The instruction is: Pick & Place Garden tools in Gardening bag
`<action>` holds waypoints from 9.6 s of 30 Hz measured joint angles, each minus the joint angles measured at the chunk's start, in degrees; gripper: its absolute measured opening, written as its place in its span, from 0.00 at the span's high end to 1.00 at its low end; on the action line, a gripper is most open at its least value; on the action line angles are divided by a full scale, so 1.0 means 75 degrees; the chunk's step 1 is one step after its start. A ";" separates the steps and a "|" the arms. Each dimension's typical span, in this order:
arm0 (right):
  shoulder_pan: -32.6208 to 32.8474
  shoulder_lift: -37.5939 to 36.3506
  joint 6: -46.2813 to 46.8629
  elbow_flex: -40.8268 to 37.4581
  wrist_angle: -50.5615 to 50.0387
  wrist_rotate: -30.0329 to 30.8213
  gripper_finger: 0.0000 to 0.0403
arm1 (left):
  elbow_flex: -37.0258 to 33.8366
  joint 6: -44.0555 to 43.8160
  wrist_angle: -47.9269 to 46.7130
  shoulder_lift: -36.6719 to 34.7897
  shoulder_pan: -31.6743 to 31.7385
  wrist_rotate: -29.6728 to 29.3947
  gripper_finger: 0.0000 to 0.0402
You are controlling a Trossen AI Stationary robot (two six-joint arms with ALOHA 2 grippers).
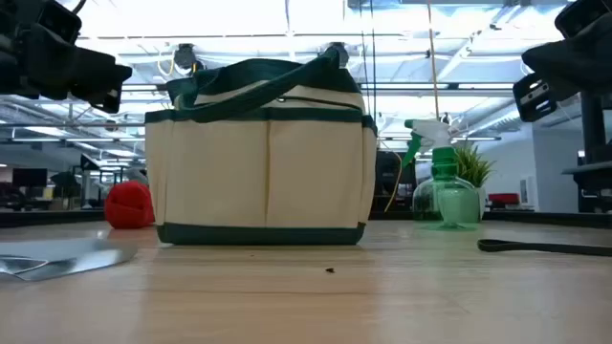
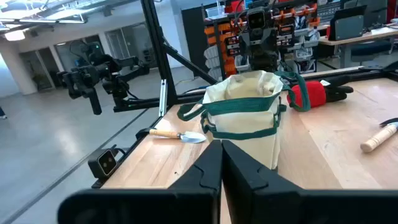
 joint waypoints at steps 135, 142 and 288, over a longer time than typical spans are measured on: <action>0.0000 0.0000 -0.0198 0.0000 0.0431 0.1810 1.00 | 0.6172 -0.9913 -0.6677 0.7064 0.1193 -0.4721 0.68; -0.0001 0.0000 -0.0198 -0.0001 0.0430 0.1810 1.00 | 0.6172 -1.0295 -0.6716 0.7094 0.1241 -0.4520 0.68; -0.0001 0.0000 -0.0195 0.0001 0.0403 0.1807 1.00 | 0.4016 -0.8216 -0.2023 0.7040 0.2153 -0.3255 0.80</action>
